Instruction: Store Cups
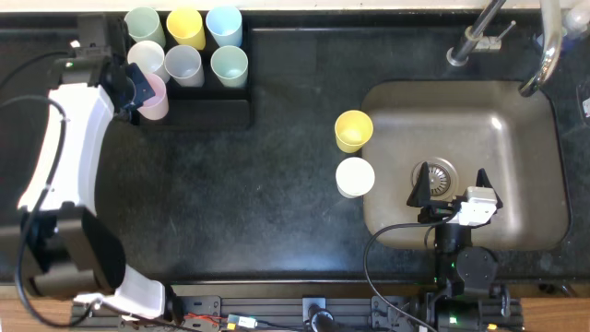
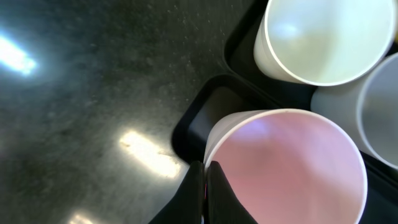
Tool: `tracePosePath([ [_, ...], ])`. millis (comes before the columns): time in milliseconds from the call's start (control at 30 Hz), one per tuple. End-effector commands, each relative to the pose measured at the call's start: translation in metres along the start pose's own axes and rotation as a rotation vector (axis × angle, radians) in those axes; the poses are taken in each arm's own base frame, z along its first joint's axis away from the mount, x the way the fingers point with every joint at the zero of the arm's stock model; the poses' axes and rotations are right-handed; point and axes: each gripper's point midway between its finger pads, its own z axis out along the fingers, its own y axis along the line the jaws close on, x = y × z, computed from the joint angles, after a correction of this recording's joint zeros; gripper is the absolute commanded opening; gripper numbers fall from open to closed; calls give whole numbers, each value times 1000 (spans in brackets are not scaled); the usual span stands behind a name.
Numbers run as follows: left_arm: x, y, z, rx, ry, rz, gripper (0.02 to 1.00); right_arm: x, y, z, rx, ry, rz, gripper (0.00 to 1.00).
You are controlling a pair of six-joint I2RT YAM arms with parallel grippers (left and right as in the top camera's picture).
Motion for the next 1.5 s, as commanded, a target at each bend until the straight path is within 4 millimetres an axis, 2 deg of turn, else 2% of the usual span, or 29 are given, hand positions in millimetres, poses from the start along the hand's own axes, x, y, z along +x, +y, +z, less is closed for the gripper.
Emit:
tracePosePath([
  [33, -2, -7, 10, 17, 1, 21, 34, 4, -1, 0, 2, 2, 7, 993],
  [333, -8, -3, 13, -10, -23, 17, 36, 4, -1, 0, 2, 2, 7, 998],
  [800, -5, 5, 37, -54, 8, -45, 36, 4, -1, 0, 2, 2, 7, 998],
  [967, -6, 7, 38, -51, 10, -55, 49, 4, -1, 0, 2, 2, 7, 993],
  [1400, -7, 6, 43, -49, 9, -56, 259, 4, -1, 0, 2, 2, 7, 993],
  [1500, -7, 6, 43, -49, 10, -56, 354, 4, -1, 0, 2, 2, 7, 993],
])
